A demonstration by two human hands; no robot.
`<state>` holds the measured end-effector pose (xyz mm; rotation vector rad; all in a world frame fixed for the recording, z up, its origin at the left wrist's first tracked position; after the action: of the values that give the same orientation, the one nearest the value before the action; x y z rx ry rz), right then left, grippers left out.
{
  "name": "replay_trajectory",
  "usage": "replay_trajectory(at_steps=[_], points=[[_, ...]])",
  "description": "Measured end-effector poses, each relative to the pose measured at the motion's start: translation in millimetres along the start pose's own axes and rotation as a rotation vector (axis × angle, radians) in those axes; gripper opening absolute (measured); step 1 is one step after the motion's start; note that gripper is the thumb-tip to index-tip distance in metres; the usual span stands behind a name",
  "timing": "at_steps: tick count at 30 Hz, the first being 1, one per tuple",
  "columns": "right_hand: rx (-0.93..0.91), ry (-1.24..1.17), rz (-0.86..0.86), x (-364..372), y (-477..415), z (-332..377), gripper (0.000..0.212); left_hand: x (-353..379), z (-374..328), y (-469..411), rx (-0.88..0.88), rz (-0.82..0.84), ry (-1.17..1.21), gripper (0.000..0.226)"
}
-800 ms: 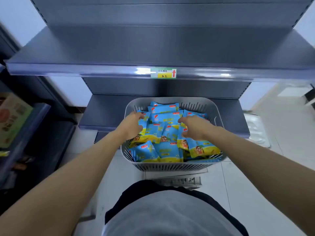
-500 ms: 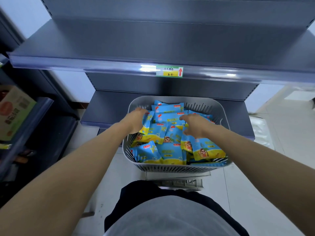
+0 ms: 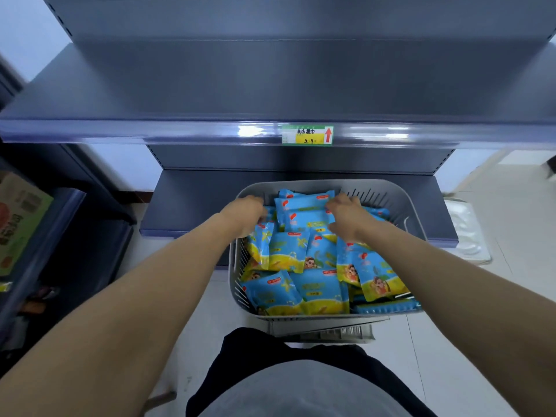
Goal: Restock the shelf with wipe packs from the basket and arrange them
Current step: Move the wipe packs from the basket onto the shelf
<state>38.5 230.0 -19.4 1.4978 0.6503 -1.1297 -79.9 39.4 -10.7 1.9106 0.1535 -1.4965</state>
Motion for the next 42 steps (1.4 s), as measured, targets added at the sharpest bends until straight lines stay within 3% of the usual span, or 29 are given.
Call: replay_trajectory(at_steps=[8, 14, 19, 23, 31, 42], points=[[0.105, 0.011, -0.081, -26.4, 3.5, 16.5, 0.03, -55.2, 9.0, 17.1, 0.157, 0.005, 0.534, 0.017], [0.181, -0.1, -0.38, -108.3, 25.2, 35.3, 0.018, -129.4, 25.0, 42.7, 0.251, -0.094, 0.466, 0.013], [0.219, -0.223, -0.608, -184.4, 43.9, 45.2, 0.016, -186.1, 46.1, 62.8, 0.233, -0.206, 0.576, 0.014], [0.189, -0.231, -0.68, -234.3, 34.1, 60.3, 0.014, -212.6, 69.0, 81.3, 0.141, -0.373, 0.539, 0.026], [-0.068, -0.397, -0.753, -301.9, -29.6, 138.0, 0.018, -229.1, 157.1, 119.3, -0.118, -0.732, 0.636, 0.016], [-0.172, -0.456, -0.694, -365.8, -183.2, 263.9, 0.016, -257.7, 339.6, 80.2, -0.264, -0.796, 0.75, 0.018]])
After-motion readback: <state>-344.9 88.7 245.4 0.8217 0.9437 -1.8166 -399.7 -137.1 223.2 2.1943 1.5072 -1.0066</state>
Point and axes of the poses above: each hand's wrist, its own y-axis away from the middle knuckle, its own x-axis out of the palm, z = x × y, the point moved 2 cm from there along -y, towards the middle knuckle, and after that the axes turned 6 degrees about y, right-handed, at the moved point
